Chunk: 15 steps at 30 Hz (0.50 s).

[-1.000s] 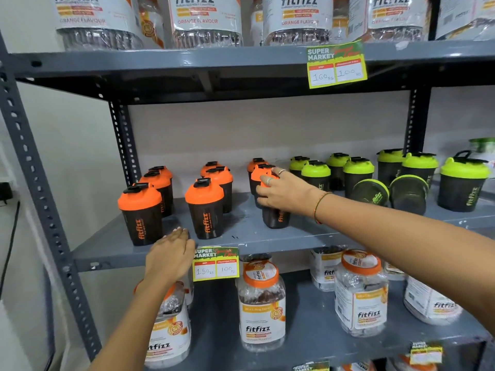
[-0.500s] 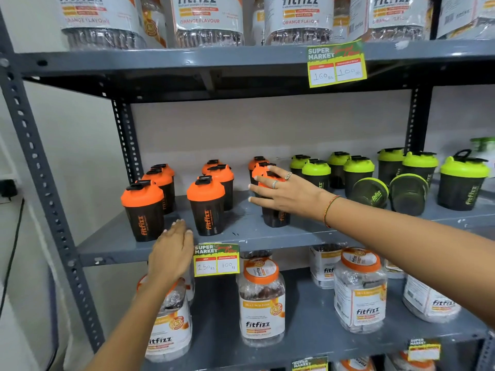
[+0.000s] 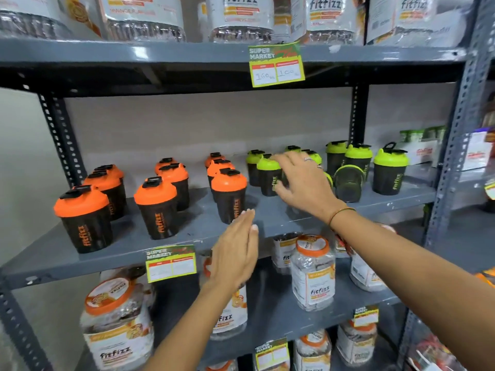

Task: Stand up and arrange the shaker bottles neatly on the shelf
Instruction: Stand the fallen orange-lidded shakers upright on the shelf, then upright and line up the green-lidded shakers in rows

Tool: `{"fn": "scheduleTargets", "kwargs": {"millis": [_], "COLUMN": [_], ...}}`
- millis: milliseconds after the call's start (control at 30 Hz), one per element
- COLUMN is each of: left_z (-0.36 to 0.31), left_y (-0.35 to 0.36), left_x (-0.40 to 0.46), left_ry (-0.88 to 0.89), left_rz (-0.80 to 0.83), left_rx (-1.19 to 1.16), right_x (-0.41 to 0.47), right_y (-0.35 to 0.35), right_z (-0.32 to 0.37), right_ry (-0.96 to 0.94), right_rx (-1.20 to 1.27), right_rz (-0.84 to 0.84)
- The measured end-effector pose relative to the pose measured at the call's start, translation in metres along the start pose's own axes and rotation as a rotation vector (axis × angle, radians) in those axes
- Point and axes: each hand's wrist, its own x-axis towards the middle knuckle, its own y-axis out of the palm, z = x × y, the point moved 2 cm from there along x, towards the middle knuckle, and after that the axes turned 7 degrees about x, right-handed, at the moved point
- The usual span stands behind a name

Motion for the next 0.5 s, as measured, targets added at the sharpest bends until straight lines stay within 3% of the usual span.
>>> {"fn": "scheduleTargets", "kwargs": {"millis": [133, 200, 367, 500], "left_z": [-0.009, -0.008, -0.005, -0.005], "left_y": [0.04, 0.057, 0.083, 0.094], "left_x": [0.022, 0.035, 0.062, 0.079], "left_ry": [0.067, 0.053, -0.001, -0.056], "left_rz": [0.178, 0.27, 0.385, 0.475], "left_rx": [0.121, 0.172, 0.316, 0.351], "right_x": [-0.012, -0.02, -0.029, -0.019], "right_y": [0.011, 0.025, 0.066, 0.083], "right_z": [-0.064, -0.092, -0.124, -0.128], "right_ry": [0.531, 0.766, 0.918, 0.904], "right_rx": [0.299, 0.443, 0.607, 0.653], "right_rz": [-0.076, -0.031, 0.053, 0.103]}}
